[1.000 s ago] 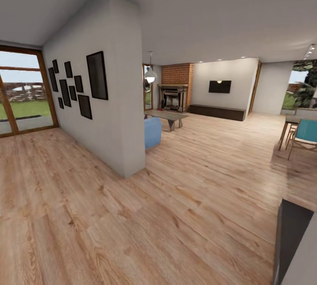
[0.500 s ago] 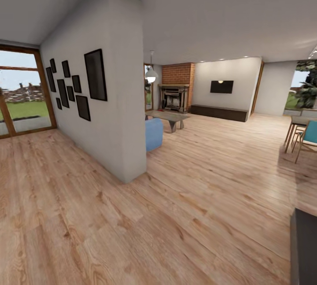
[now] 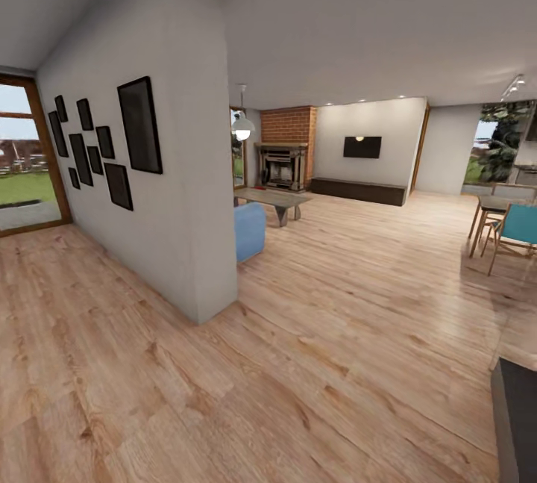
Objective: Move the two storage containers from the living room to the garage. In the garage, place one container on the floor and stack the other container on top of it (either order is fine).
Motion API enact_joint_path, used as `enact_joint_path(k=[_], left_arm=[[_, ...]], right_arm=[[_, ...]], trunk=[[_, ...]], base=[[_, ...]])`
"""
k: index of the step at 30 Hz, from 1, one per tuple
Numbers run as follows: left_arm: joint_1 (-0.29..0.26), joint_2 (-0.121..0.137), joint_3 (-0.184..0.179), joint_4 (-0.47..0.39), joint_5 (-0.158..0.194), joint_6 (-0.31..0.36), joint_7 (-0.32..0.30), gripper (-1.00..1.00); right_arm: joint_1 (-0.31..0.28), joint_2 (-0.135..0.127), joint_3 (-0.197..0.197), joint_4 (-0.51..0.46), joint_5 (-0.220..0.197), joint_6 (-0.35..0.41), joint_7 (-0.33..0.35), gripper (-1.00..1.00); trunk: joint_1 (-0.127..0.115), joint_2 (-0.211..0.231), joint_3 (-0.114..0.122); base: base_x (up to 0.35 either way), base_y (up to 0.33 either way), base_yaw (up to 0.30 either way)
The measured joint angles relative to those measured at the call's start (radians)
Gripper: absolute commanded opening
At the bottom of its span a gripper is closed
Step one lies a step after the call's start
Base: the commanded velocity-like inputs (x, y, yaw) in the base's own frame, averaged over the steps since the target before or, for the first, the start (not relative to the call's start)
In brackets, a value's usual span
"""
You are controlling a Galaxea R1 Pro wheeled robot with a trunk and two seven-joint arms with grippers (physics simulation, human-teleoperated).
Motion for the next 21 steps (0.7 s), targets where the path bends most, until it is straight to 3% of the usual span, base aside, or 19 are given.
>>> enact_joint_path(k=[21], left_arm=[[0.000, 0.000, 0.000, 0.000, -0.001, 0.000, 0.000, 1.00]], right_arm=[[0.000, -0.001, 0.001, 0.000, 0.001, 0.000, 0.006, 1.00]], trunk=[[0.000, 0.000, 0.000]], base=[[0.324, 0.084, -0.299]])
